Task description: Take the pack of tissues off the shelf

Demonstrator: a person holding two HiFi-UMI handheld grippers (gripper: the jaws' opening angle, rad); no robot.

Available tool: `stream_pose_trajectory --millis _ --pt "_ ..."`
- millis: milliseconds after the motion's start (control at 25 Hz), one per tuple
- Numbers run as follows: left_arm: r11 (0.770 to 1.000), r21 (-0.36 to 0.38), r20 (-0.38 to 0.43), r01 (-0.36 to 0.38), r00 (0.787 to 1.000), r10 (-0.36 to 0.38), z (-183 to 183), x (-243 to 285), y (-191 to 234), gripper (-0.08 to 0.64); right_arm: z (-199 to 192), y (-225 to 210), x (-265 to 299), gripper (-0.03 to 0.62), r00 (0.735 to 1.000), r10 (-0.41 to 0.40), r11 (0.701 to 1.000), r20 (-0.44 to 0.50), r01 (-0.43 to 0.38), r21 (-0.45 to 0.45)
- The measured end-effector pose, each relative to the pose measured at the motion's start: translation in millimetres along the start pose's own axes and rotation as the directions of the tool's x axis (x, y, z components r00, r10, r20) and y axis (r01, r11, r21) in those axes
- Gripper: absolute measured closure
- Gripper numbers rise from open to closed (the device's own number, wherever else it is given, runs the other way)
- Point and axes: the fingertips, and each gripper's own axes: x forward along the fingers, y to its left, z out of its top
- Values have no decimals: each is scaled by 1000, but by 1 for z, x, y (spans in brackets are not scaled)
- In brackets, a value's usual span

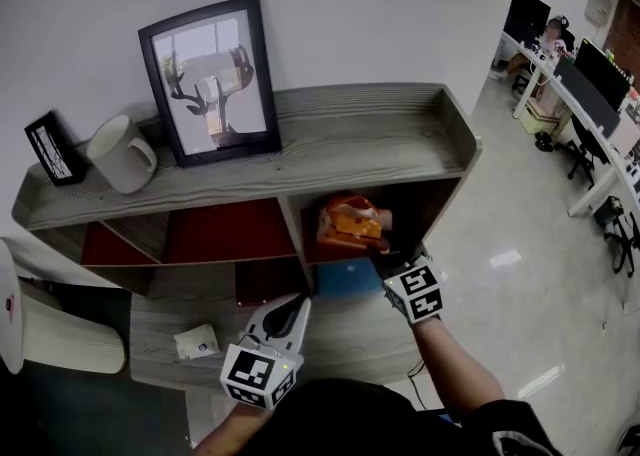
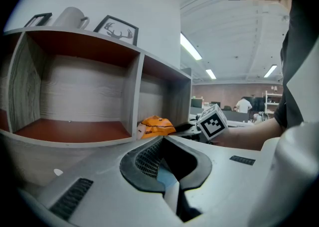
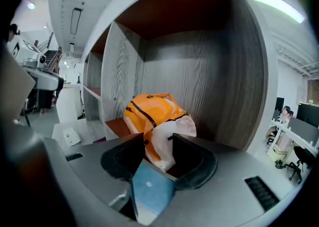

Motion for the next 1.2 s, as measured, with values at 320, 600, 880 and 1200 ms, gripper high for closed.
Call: stream_pose_trajectory --millis 320,600,880,1200 --pt "1000 -10 1 -17 1000 17 -2 -3 -9 548 1 7 -8 502 1000 22 999 8 -22 -34" --pt "999 -24 8 -32 999 32 -2 -2 -20 548 10 6 -30 546 998 29 998 60 -26 -54" --pt "998 -30 -5 -57 998 57 -6 -3 -33 548 23 4 -58 560 991 41 997 125 -32 -74" --pt "994 -46 2 -95 995 95 -6 -11 -32 548 36 17 -92 566 978 78 991 194 -55 -121"
